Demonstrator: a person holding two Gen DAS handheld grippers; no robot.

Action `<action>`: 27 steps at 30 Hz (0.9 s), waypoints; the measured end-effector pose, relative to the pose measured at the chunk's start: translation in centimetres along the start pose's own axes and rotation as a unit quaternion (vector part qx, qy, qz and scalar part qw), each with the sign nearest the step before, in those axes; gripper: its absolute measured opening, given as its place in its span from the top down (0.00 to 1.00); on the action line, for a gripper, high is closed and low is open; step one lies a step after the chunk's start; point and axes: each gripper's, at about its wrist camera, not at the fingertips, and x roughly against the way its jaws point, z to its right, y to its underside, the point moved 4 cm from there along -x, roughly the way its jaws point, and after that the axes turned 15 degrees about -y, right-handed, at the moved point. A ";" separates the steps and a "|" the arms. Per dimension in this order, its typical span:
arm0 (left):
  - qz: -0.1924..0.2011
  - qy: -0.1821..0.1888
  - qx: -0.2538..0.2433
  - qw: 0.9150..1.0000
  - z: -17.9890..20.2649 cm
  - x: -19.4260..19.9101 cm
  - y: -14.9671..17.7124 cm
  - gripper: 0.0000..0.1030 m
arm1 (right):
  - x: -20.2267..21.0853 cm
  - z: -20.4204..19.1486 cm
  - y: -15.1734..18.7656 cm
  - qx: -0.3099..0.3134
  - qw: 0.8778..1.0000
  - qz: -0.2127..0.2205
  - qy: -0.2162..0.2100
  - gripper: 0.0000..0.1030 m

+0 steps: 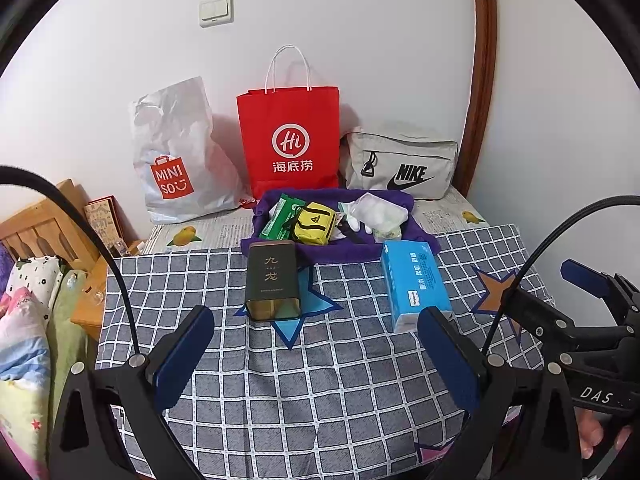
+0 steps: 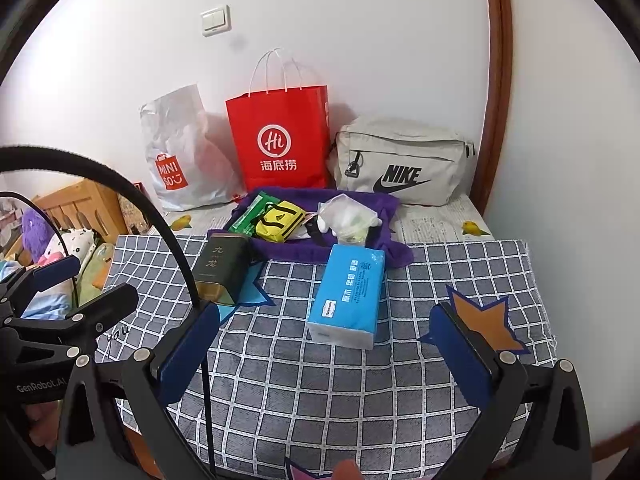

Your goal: Organize soft objects

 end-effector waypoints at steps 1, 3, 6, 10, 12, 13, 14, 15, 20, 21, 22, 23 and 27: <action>0.000 -0.001 0.000 1.000 0.0 0.0 0.0 0.00 | 0.0 0.0 0.0 0.000 1.000 0.000 0.000 0.00; 0.000 -0.001 -0.001 1.000 0.0 0.0 0.0 0.00 | 0.0 0.0 -0.1 0.001 1.000 0.000 0.000 0.00; 0.000 -0.001 0.000 1.000 0.1 0.1 -0.1 0.00 | 0.0 0.1 -0.2 0.001 1.000 0.001 0.000 0.00; 0.001 -0.001 -0.001 1.000 0.1 0.1 -0.1 0.00 | 0.0 0.1 -0.2 0.001 1.000 0.000 -0.001 0.00; 0.000 -0.001 -0.001 1.000 0.0 0.1 -0.1 0.00 | 0.0 0.1 -0.2 0.002 1.000 0.001 0.000 0.00; 0.000 -0.001 -0.001 1.000 0.0 0.1 -0.1 0.00 | 0.0 0.0 -0.2 0.002 1.000 0.000 0.000 0.00; 0.000 -0.001 -0.001 1.000 0.0 0.1 -0.1 0.00 | 0.0 0.1 -0.2 0.002 1.000 0.000 0.000 0.00; 0.001 -0.002 -0.002 1.000 0.0 0.1 0.0 0.00 | 0.0 0.0 -0.2 0.001 1.000 0.001 -0.001 0.00; 0.001 -0.002 -0.002 1.000 0.1 0.2 -0.3 0.00 | 0.0 0.1 -0.3 0.002 1.000 0.001 -0.001 0.00; 0.001 -0.003 -0.001 1.000 0.1 0.2 -0.2 0.00 | 0.0 0.1 -0.3 0.002 1.000 0.000 -0.001 0.00; 0.001 -0.003 -0.001 1.000 0.2 0.2 -0.2 0.00 | 0.0 0.1 -0.3 0.002 1.000 0.001 -0.001 0.00; 0.001 -0.003 -0.001 1.000 0.1 0.2 -0.2 0.00 | 0.0 0.0 -0.3 0.002 1.000 0.001 -0.001 0.00; 0.001 -0.003 -0.002 1.000 0.1 0.2 -0.2 0.00 | 0.0 0.1 -0.3 0.002 1.000 0.001 -0.001 0.00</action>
